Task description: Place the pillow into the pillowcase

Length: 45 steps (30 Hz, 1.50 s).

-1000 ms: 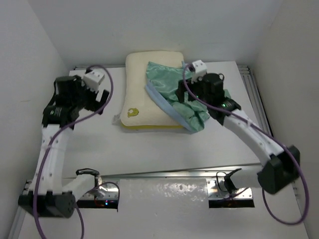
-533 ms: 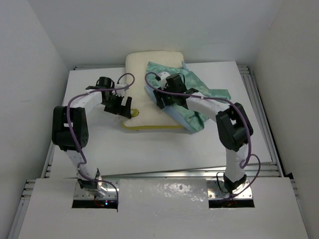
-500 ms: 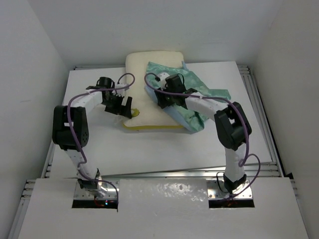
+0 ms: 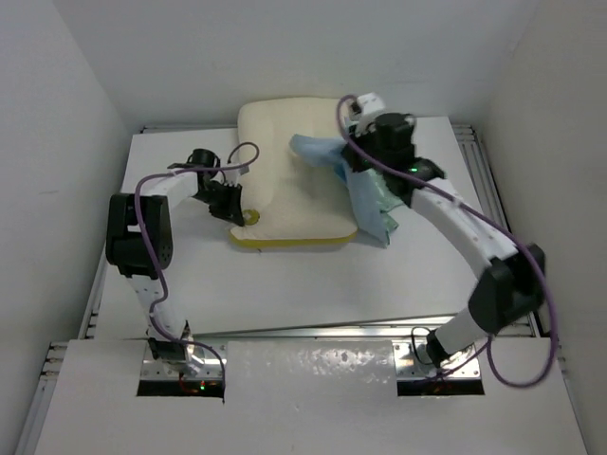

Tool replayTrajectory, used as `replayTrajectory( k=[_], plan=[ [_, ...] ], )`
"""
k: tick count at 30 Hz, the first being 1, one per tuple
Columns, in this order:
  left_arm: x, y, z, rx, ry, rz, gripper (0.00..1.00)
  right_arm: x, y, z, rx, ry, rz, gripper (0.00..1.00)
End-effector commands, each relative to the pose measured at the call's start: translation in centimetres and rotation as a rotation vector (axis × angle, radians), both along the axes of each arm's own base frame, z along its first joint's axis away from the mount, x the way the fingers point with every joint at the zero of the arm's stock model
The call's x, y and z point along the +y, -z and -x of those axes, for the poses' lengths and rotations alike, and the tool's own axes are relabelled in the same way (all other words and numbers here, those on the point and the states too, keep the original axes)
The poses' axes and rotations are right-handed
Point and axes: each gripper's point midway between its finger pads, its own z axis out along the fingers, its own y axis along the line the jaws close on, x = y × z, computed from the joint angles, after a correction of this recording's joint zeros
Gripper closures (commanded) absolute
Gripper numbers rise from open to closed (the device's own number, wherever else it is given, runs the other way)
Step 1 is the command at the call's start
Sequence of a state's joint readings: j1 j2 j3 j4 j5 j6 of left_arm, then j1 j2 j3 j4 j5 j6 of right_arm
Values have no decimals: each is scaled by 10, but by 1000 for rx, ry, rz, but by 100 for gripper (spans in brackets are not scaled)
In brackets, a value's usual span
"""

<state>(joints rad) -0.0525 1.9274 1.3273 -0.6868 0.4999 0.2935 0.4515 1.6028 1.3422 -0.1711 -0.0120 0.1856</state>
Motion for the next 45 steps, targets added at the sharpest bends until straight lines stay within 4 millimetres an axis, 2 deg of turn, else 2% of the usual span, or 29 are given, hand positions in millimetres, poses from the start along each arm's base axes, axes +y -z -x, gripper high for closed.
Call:
replayTrajectory(
  k=[1, 3, 5, 6, 7, 8, 9, 11, 15, 17, 20, 22, 23, 24, 25, 26, 27, 29, 31, 34, 35, 37, 38, 39, 40, 41, 43, 44, 45],
  plan=[
    [114, -33, -33, -203, -204, -320, 100, -14, -131, 32, -290, -84, -134, 100],
    [172, -51, -40, -265, -318, -468, 100, -2, -163, 63, -325, -216, -194, 100],
    [183, -68, -40, -310, -270, -538, 95, 18, -198, 92, -339, -370, -278, 100],
    [174, -77, -36, -326, -238, -510, 71, 29, -220, 105, -345, -433, -339, 100],
    [168, -85, -37, -346, -223, -487, 57, 38, -230, 116, -343, -487, -375, 100],
    [160, -92, -36, -364, -207, -462, 12, 45, -245, 125, -374, -541, -414, 100],
    [147, -108, -35, -411, -185, -416, 4, 56, -258, 145, -352, -634, -481, 100],
    [133, -122, -33, -456, -164, -388, 0, 63, -287, 160, -413, -729, -562, 100],
    [109, -165, -27, -572, -120, -330, 0, 75, -303, 192, -343, -947, -655, 100],
    [94, -177, -23, -609, -85, -306, 0, 82, -288, 182, -261, -973, -662, 100],
    [62, -195, -16, -689, 7, -341, 2, 68, -251, 136, -122, -842, -678, 100],
    [42, -198, -10, -734, 52, -343, 4, 25, -192, 62, 1, -530, -681, 100],
    [37, -199, -9, -743, 61, -336, 4, 2, -169, 40, 74, -363, -683, 100],
    [33, -196, -7, -738, 65, -332, 5, -42, -129, -1, 110, -151, -606, 100],
    [30, -195, -7, -732, 59, -322, 6, -74, -94, -21, 174, 31, -541, 86],
    [24, -192, -7, -728, 65, -314, 6, -133, -40, -34, 241, 347, -352, 28],
    [23, -186, -8, -706, 52, -317, 6, -164, -12, -45, 262, 476, -209, 3],
    [10, -176, -7, -684, 78, -323, 6, -208, 19, -34, 306, 658, 54, 1],
    [0, -158, -8, -644, 98, -355, 6, -194, 27, -22, 327, 588, 106, 1],
    [-54, -138, 1, -620, 214, -325, 6, -151, 18, -6, 221, 409, -60, 1],
    [-70, -132, -1, -610, 246, -309, 6, -134, 41, 14, 289, 356, -135, 1],
    [-101, -127, 3, -596, 282, -259, 6, -125, 28, 33, 242, 323, -215, 1],
    [-113, -126, -1, -597, 281, -227, 6, -123, 35, 43, 264, 335, -246, 1],
    [-122, -120, -10, -575, 254, -206, 6, -126, 66, 62, 326, 362, -239, 1],
    [-129, -121, -18, -580, 232, -197, 9, -127, 65, 70, 307, 379, -268, 1],
    [-136, -116, -31, -571, 215, -194, 10, -130, 94, 87, 364, 405, -259, 1],
    [-146, -114, -45, -571, 183, -185, 14, -129, 99, 93, 338, 411, -292, 1],
    [-154, -109, -55, -569, 171, -187, 16, -123, 118, 105, 382, 410, -332, 1],
    [-161, -108, -59, -578, 175, -179, 17, -106, 111, 102, 358, 326, -407, 1]
  ],
)
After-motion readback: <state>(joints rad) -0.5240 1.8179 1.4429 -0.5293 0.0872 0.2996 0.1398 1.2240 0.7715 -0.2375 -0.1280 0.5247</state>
